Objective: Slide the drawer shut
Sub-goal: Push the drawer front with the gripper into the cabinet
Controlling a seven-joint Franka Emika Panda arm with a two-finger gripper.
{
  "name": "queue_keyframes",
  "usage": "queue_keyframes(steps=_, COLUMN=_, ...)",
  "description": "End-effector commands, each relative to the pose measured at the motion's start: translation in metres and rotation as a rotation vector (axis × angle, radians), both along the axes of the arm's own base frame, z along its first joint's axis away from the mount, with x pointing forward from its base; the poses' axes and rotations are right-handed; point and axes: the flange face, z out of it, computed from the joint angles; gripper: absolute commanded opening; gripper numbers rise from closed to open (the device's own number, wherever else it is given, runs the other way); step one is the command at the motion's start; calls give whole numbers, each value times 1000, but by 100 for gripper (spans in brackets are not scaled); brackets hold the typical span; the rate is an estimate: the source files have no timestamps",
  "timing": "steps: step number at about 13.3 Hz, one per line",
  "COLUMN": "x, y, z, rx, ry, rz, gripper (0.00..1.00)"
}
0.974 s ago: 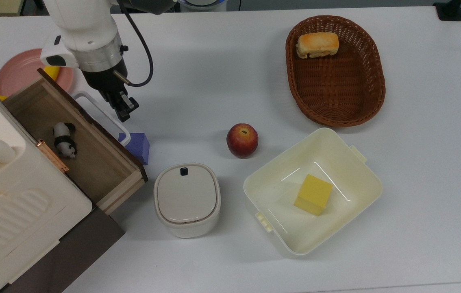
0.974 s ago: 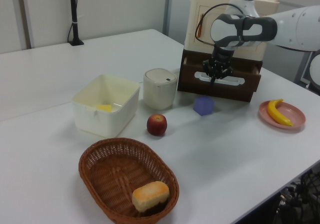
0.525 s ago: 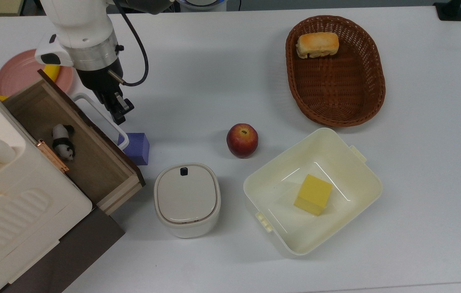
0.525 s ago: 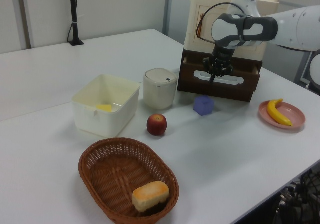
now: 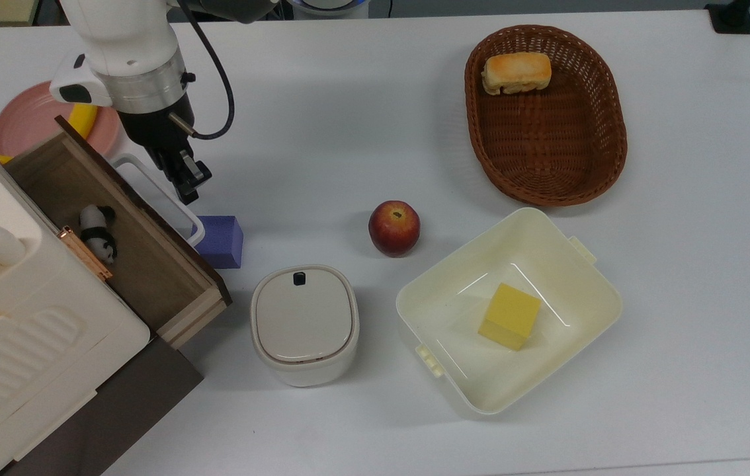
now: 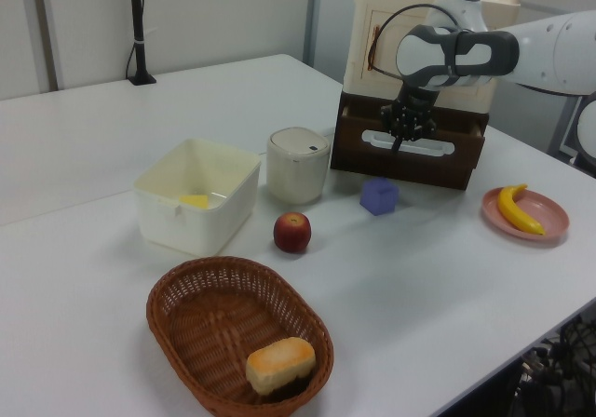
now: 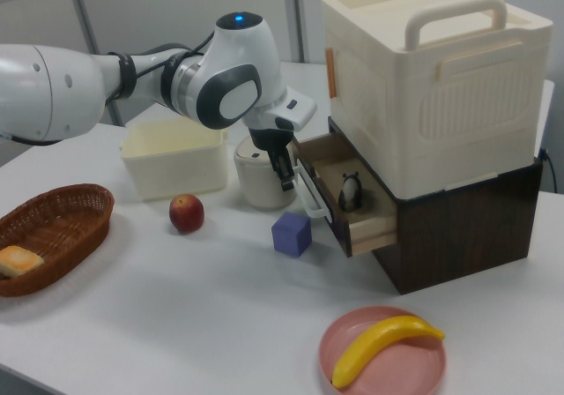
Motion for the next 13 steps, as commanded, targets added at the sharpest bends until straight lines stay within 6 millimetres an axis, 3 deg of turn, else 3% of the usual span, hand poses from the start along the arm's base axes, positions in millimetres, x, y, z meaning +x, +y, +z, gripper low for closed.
queue_keyframes(steps=1, x=7, y=-10, z=-3, rx=-5, ry=-71, rz=-34, gripper=0)
queue_keyframes(steps=7, x=11, y=-20, z=-17, rx=-17, ry=-66, rz=-39, gripper=0)
queue_keyframes(steps=13, x=16, y=-32, z=-10, rx=-31, ry=-111, rz=-63, gripper=0)
